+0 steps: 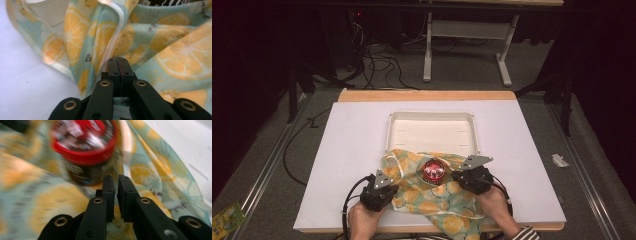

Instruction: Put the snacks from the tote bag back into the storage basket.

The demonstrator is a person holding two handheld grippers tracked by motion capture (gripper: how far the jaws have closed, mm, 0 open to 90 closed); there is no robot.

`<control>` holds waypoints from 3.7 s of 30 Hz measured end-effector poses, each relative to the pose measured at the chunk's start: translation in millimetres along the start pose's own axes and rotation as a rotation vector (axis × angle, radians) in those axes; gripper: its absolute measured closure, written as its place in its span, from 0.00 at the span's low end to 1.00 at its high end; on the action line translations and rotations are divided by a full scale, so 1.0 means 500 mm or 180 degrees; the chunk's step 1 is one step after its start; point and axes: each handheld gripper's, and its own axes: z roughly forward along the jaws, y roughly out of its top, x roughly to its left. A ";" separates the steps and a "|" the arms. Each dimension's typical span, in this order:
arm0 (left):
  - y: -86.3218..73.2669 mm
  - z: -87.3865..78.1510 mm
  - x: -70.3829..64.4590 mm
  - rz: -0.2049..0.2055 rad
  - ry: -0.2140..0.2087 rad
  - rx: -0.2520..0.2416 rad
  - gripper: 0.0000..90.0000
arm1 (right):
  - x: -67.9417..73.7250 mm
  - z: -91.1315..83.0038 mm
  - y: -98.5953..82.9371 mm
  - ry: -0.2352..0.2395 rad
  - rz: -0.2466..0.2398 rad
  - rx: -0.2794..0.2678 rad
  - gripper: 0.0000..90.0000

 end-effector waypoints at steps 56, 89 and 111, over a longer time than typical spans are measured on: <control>0.158 0.185 -0.042 -0.1149 0.0268 -0.0448 0.99 | -0.080 0.038 -0.041 -0.0165 0.0330 0.0187 0.97; 0.055 0.055 0.041 0.0157 0.0450 0.0431 0.94 | -0.095 -0.014 -0.111 -0.0582 0.0187 0.0288 1.00; 0.039 0.051 0.090 -0.0023 0.0443 0.0201 0.96 | -0.106 -0.024 -0.128 -0.0636 0.0112 0.0222 1.00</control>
